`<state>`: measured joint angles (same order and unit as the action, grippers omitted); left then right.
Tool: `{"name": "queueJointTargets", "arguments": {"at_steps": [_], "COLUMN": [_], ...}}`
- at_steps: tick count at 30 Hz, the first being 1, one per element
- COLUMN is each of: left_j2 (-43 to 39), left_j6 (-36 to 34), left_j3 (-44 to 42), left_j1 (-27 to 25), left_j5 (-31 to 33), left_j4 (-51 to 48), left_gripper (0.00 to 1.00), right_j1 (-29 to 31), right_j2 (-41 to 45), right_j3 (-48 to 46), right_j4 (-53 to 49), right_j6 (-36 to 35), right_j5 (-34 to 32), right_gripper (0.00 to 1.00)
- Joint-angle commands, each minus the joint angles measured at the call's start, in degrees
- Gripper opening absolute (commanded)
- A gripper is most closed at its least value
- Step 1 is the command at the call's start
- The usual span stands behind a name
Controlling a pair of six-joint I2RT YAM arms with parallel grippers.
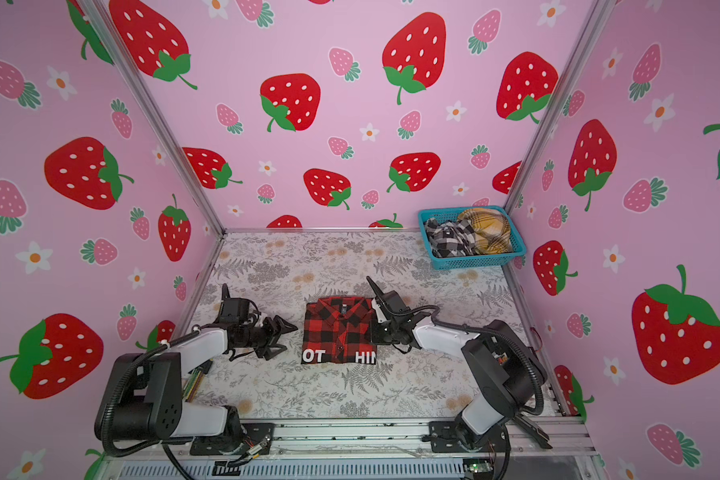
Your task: Fold and stack the long sleeve shirts
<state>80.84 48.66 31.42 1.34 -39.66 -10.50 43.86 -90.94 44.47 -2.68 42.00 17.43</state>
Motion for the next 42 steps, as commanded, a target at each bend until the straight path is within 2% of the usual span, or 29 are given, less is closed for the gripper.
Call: {"name": "queueJointTargets", "arguments": {"at_steps": [1,6,19,29,36,42], "left_j2": [2.24,5.97,13.84,20.76,22.79,22.13], "left_j6": [2.45,3.31,5.42,8.79,11.91,13.06], "left_j3": [-0.82,0.61,0.55,2.22,2.46,4.69], "left_j1": [-0.13,-1.52,-4.16,-6.83,-8.22,-9.95], "left_j5": [-1.6,-0.99,-2.26,-3.19,-4.96,-5.91], "left_j4": [5.01,6.95,15.0,21.89,27.13,27.4], "left_gripper": [0.77,0.76,0.73,0.66,0.53,0.28], "right_j1": [-0.43,-2.08,-3.44,-3.78,-3.87,-3.87], "right_j2": [-1.48,-4.84,-5.65,-5.9,-6.45,-6.45], "right_j3": [0.25,-0.56,-1.49,-1.58,-1.22,-1.14], "right_j4": [-1.41,-2.54,-2.18,-1.93,-1.85,-1.77], "right_j6": [1.83,3.59,4.28,4.24,4.24,4.32], "right_j5": [-0.7,-0.3,0.55,1.15,1.4,1.39], "right_gripper": [0.19,0.17,0.16,0.16,0.16,0.16]}}
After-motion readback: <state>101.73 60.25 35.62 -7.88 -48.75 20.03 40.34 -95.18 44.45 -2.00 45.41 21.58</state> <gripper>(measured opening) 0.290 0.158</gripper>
